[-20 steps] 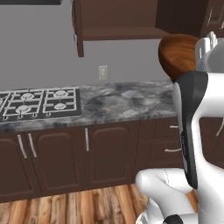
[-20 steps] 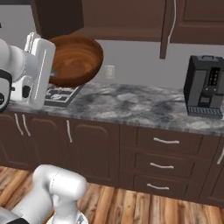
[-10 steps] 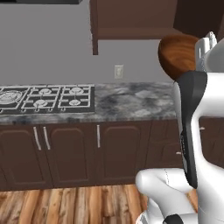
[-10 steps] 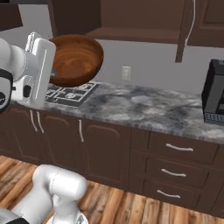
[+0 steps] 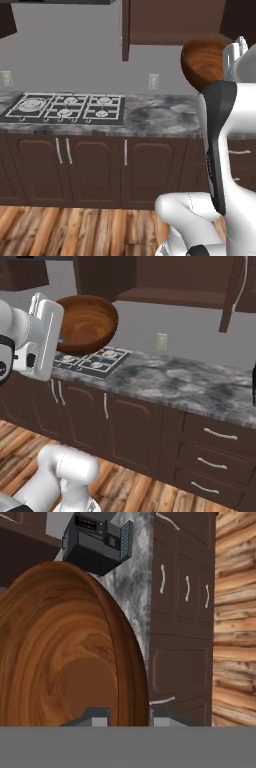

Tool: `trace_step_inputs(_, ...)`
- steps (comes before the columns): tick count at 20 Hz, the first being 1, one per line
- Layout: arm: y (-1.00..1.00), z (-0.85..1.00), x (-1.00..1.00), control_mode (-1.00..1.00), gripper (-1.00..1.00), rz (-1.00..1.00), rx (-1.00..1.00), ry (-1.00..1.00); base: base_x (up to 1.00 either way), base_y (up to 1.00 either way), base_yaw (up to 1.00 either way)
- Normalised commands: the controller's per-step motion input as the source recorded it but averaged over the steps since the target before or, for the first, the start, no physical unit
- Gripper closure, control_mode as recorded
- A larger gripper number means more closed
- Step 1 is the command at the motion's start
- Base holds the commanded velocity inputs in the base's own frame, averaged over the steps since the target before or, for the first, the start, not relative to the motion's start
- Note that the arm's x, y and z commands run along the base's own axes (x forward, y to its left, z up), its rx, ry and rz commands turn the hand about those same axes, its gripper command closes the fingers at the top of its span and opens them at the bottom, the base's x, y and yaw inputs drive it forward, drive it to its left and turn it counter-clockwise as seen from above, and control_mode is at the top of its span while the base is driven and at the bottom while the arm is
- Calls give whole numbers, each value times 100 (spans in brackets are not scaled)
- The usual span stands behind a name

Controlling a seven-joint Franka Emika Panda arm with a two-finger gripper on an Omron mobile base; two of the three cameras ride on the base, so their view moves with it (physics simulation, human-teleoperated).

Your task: Move the bowls from the cabinet to the plates on the dining table.

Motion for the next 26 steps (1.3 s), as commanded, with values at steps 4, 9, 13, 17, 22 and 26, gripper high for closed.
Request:
trace_step_inputs(4, 0, 0, 0, 100, 100, 0, 0, 0, 0, 0, 25)
trace_step_inputs(9, 0, 0, 0, 100, 100, 0, 0, 0, 0, 0, 25)
trace_step_inputs(13, 0, 0, 0, 100, 100, 0, 0, 0, 0, 0, 25)
trace_step_inputs(17, 0, 0, 0, 100, 100, 0, 0, 0, 0, 0, 25)
trace_step_inputs(22, 0, 0, 0, 100, 100, 0, 0, 0, 0, 0, 25)
trace_step_inputs(26, 0, 0, 0, 100, 100, 0, 0, 0, 0, 0, 25)
